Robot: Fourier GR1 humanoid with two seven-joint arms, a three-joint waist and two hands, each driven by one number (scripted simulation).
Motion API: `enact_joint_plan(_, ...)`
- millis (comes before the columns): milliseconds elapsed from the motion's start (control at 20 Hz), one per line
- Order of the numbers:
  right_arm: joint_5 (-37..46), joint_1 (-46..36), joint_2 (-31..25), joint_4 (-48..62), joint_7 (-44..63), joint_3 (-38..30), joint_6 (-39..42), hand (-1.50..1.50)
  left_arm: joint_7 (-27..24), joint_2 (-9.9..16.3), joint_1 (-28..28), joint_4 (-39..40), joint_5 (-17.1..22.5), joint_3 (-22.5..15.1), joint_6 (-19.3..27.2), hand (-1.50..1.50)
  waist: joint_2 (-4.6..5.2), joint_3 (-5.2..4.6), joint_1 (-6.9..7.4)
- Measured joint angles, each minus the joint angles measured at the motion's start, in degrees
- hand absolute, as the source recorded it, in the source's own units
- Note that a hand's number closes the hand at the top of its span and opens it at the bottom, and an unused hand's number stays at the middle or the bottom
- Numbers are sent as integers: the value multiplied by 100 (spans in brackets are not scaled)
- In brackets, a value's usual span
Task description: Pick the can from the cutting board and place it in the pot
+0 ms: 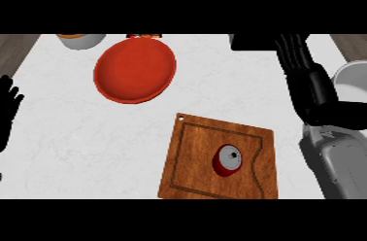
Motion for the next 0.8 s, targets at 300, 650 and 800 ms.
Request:
enact_joint_plan(300,271,646,-506,-1293,-1122,-403,123,150,-734,-604,169,-639,-167,-282,106,0,40,38,-245)
enact_joint_plan(650,1314,2599,-420,-1812,-2004,-951,-1034,-150,-1457,-1330,618,-1178,-388,-831,201,0,75,43,-436)
enact_joint_plan(800,1596,3527,-8,-2410,-2883,-611,-1247,-150,-1730,-1600,754,-1237,-584,-1090,291,0,104,45,-360)
